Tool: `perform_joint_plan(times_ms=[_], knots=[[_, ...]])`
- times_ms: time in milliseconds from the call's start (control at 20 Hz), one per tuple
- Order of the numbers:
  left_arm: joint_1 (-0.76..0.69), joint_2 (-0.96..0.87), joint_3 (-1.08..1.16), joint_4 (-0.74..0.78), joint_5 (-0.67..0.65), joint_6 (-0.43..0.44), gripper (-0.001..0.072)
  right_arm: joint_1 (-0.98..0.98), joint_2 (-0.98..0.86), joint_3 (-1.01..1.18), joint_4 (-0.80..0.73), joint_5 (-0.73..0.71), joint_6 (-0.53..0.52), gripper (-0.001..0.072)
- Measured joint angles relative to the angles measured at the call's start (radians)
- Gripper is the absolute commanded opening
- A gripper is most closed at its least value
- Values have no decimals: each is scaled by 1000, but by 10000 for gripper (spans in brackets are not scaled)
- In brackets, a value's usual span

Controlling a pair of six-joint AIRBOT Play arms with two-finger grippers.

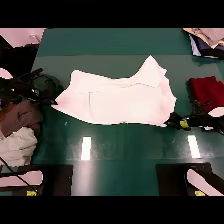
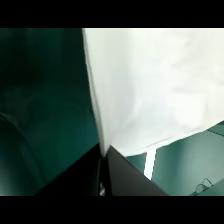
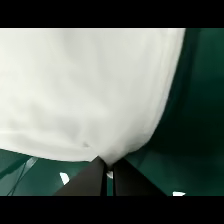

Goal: Fold the shirts.

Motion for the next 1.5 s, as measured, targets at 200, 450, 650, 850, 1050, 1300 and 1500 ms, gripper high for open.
perform_joint_plan(times_ms=[200,450,650,850,1050,1300,1500], knots=[[0,133,65,1,68,-26,19,-35,119,136,6,-1,-7,19],[-1,341,315,-11,106,-68,20,-83,248,532,10,-13,-10,19],[0,481,583,-22,119,-89,19,-134,305,881,3,-20,-11,19],[0,564,840,-32,123,-119,19,-229,339,1169,-2,16,-11,19],[0,617,946,-102,103,-139,19,-324,341,1384,-2,122,-11,18],[0,629,820,-124,35,-161,19,-370,232,1551,3,309,-1,17],[0,573,552,-123,3,-167,19,-350,97,1457,2,443,28,17]])
